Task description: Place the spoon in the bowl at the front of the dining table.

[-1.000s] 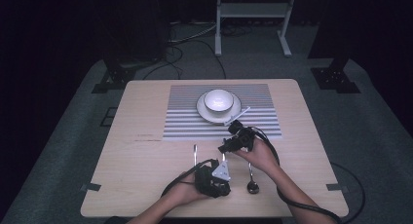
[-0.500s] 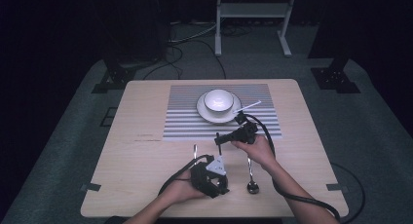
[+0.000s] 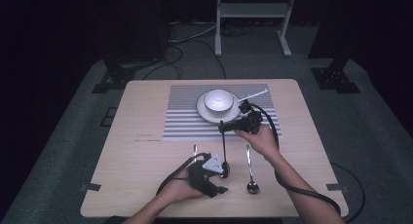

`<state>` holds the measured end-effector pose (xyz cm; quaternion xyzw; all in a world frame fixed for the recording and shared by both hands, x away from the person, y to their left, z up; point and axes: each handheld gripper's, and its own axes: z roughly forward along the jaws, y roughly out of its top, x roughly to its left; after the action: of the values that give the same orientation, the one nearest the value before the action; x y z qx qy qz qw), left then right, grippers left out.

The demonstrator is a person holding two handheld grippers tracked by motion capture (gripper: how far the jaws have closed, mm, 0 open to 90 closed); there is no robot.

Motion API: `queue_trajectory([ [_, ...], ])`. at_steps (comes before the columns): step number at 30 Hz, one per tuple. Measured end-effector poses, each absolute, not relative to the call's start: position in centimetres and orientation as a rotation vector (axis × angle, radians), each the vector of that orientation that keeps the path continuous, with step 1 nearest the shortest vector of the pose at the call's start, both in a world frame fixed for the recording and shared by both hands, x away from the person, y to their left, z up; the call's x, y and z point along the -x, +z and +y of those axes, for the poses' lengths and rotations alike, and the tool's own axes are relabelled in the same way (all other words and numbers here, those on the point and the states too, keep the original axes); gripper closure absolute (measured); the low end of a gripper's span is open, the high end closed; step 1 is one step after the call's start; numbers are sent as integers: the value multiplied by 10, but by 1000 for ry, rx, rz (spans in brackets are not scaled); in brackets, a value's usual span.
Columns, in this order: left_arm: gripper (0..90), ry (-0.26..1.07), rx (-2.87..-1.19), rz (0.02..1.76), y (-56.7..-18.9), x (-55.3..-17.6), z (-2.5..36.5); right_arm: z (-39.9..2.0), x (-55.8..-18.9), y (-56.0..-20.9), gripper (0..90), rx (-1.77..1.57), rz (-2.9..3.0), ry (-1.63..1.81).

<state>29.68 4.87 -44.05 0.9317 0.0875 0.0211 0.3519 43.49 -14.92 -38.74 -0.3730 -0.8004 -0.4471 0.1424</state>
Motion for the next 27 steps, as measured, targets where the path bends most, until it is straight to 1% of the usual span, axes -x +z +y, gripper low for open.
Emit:
queue_trajectory([
  [3, 332, 59, -2405, 242, -440, -297, 49, -152, -438, -383, 889, 1086, -2317, -1304],
  [4, 311, 60, -2404, 248, -440, -298, 50, -153, -440, -381, 889, 1095, -2319, -1313],
  [9, 277, 75, -2398, 265, -438, -298, 52, -155, -444, -378, 889, 1103, -2323, -1320],
  [18, 189, 90, -2391, 309, -436, -301, 55, -159, -457, -375, 889, 1145, -2306, -1342],
  [22, 170, 93, -2381, 329, -436, -302, 56, -160, -461, -374, 889, 1146, -2304, -1348],
  [24, 144, 95, -2373, 343, -436, -301, 56, -159, -463, -372, 889, 1150, -2306, -1352],
  [27, 143, 99, -2373, 342, -434, -302, 57, -158, -466, -370, 889, 1155, -2308, -1362],
])
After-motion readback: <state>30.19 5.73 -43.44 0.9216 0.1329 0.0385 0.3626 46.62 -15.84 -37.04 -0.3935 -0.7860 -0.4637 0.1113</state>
